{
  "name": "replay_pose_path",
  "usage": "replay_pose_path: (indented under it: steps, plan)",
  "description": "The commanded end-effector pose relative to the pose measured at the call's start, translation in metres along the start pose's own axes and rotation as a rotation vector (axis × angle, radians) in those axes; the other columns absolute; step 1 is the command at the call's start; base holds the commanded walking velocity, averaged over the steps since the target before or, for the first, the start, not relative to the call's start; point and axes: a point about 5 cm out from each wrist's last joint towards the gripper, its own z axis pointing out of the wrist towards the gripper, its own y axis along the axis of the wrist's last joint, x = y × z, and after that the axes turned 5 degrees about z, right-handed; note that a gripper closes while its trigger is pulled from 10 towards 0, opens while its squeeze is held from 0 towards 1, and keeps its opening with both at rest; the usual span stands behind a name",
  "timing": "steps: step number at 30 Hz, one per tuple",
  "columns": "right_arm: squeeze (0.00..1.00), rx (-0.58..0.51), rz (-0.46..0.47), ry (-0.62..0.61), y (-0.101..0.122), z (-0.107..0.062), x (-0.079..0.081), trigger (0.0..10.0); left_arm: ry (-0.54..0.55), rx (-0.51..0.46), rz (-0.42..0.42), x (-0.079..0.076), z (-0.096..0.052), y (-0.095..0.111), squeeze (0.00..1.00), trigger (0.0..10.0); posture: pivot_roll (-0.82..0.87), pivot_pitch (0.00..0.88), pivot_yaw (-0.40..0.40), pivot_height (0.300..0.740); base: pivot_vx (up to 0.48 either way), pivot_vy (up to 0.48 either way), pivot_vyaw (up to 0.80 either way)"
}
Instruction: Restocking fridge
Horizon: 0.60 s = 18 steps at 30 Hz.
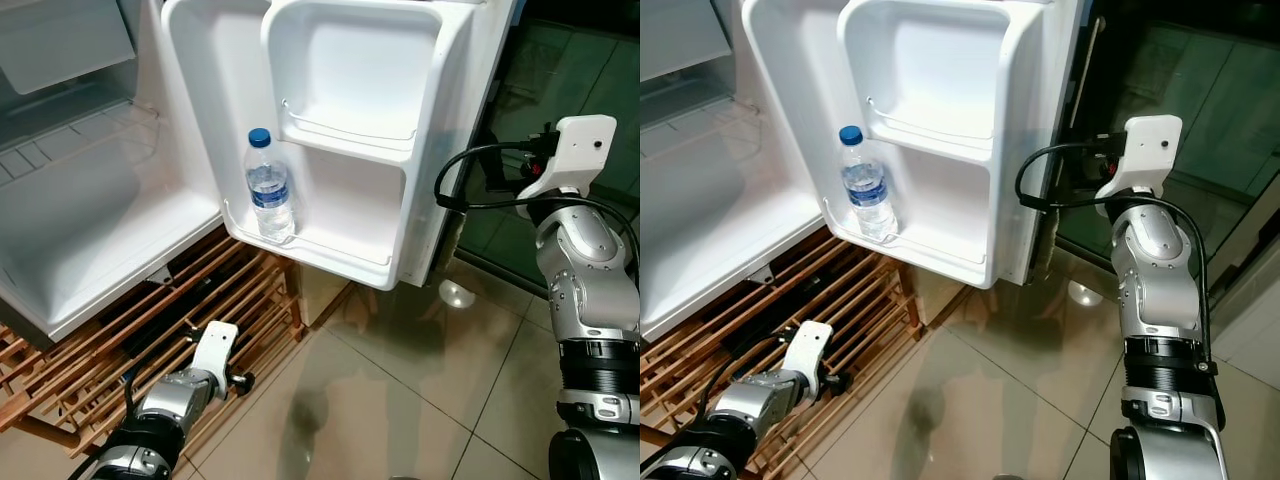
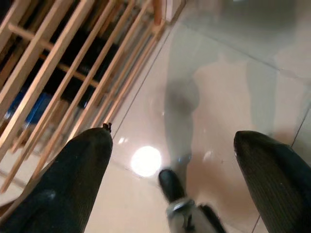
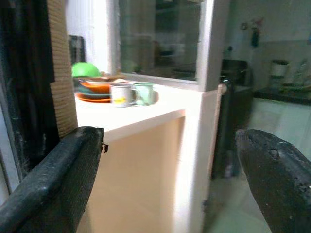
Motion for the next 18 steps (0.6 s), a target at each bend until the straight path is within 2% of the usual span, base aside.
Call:
replay_pose_path:
  steps: [1, 3, 5, 11, 13, 16, 18]
  plan:
    - [0.02, 0.025, 0.027, 0.147, -0.005, -0.002, 0.032, 10.0, -0.010, -0.119, -0.046, 0.002, -0.001, 0.011, 0.00, 10.0, -0.11, 0.000, 0.082, 0.740, 0.000, 0.000, 0.00]
    - [0.02, 0.029, 0.025, 0.154, -0.006, -0.003, 0.035, 10.0, -0.014, -0.150, -0.062, 0.002, -0.001, 0.012, 0.00, 10.0, -0.11, 0.000, 0.083, 0.740, 0.000, 0.000, 0.00]
    - [0.02, 0.053, 0.034, 0.172, -0.012, -0.008, 0.040, 10.0, -0.041, -0.230, -0.084, 0.002, -0.005, 0.014, 0.00, 10.0, -0.11, 0.000, 0.084, 0.740, 0.000, -0.384, 0.00]
    - [0.02, 0.082, 0.045, 0.220, -0.016, -0.010, 0.048, 10.0, -0.098, -0.326, -0.129, 0.000, -0.007, 0.015, 0.00, 10.0, -0.09, 0.000, 0.069, 0.740, 0.161, -0.417, 0.00]
    - [0.02, 0.086, 0.052, 0.236, -0.016, -0.010, 0.052, 10.0, -0.106, -0.337, -0.136, 0.001, -0.007, 0.014, 0.00, 10.0, -0.09, 0.000, 0.065, 0.740, 0.000, -0.431, 0.00]
    - [0.02, 0.086, 0.061, 0.270, -0.015, -0.009, 0.060, 10.0, -0.092, -0.299, -0.154, 0.004, -0.005, 0.002, 0.00, 10.0, -0.09, 0.000, 0.066, 0.740, 0.000, 0.000, 0.00]
    - [0.02, 0.082, 0.069, 0.295, -0.013, -0.008, 0.066, 10.0, -0.095, -0.305, -0.210, 0.003, -0.004, -0.001, 0.00, 10.0, -0.09, 0.000, 0.066, 0.740, 0.000, 0.000, 0.00]
